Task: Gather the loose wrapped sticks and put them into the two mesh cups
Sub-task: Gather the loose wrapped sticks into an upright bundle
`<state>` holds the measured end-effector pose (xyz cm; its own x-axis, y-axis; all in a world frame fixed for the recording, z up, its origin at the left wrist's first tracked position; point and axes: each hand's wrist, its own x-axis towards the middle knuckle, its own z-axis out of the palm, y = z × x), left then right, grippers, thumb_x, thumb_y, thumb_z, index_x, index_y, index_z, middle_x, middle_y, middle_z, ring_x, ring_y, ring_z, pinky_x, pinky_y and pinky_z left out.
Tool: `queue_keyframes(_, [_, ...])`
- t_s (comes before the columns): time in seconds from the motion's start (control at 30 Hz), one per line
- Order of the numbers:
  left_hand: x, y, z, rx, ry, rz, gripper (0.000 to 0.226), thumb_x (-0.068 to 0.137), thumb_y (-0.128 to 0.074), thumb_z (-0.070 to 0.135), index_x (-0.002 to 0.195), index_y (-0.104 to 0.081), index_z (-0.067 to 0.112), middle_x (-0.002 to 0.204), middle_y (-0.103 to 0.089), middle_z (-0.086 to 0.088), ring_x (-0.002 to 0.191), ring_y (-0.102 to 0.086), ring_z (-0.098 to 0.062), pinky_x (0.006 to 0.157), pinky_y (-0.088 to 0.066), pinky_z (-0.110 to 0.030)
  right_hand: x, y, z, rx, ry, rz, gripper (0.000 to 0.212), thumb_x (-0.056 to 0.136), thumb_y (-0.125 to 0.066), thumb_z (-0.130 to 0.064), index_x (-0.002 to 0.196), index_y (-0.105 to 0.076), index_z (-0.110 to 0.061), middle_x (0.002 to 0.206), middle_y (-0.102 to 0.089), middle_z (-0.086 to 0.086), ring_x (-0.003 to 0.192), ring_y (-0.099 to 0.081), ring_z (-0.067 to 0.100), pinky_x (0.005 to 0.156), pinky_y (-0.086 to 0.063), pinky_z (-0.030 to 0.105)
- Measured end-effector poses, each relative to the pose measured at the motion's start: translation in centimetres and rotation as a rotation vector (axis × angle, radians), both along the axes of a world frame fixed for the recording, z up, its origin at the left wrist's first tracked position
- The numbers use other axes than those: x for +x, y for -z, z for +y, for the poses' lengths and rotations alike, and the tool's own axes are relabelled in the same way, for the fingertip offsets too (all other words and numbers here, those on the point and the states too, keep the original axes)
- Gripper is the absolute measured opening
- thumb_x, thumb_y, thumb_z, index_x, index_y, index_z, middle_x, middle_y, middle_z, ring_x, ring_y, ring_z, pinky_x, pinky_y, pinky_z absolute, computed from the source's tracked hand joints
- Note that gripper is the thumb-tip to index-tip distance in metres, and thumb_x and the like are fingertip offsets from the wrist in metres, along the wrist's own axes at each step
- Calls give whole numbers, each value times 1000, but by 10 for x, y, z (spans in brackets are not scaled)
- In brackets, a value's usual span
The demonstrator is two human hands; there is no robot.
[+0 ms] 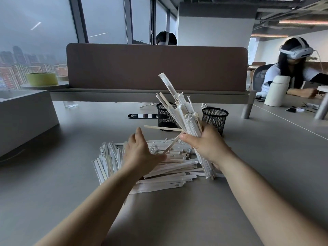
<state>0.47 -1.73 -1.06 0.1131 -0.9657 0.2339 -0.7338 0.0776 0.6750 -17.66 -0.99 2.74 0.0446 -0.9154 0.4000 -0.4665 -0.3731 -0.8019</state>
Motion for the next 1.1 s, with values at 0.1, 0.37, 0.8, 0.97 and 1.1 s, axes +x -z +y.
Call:
queue_keyframes(0.1, [-3,-3,6,-109,20,-156,127,65,-78,52,149,14,27,160,13,-1,147,2,-26,120,-6,-43,-1,0,-1,21,-1,11,19,81,-70,-18,97,-65,-9,95,-70,13,91,-66,27,78,-50,31])
queue_keyframes(0.37, [-17,0,12,-396,195,-310,37,98,-40,34,135,-40,36,120,-66,13,122,-55,-9,119,-3,-42,2,-1,3,65,-89,47,24,78,-73,-18,101,-66,-21,91,-71,-2,87,-67,14,80,-51,30])
queue_keyframes(0.8, [-23,-11,19,-237,293,-93,63,84,-29,40,147,-21,36,154,-28,10,142,-22,-8,121,-2,-36,1,0,9,47,-149,-416,12,80,-70,-9,74,-65,-18,54,-60,-9,60,-57,9,65,-47,25])
queue_keyframes(0.97, [-30,-11,31,-242,438,209,69,81,-24,67,144,-28,39,148,-34,16,136,-30,0,115,-28,-36,5,7,11,64,-154,-543,11,69,-73,-9,63,-70,-19,60,-64,-4,64,-63,12,63,-51,24])
queue_keyframes(1.1, [-34,-11,33,-242,474,233,60,87,-29,64,142,-33,40,142,-40,19,133,-35,3,112,-34,-38,8,9,13,55,-166,-562,15,61,-67,-14,65,-75,-26,63,-69,-2,66,-67,9,63,-53,22])
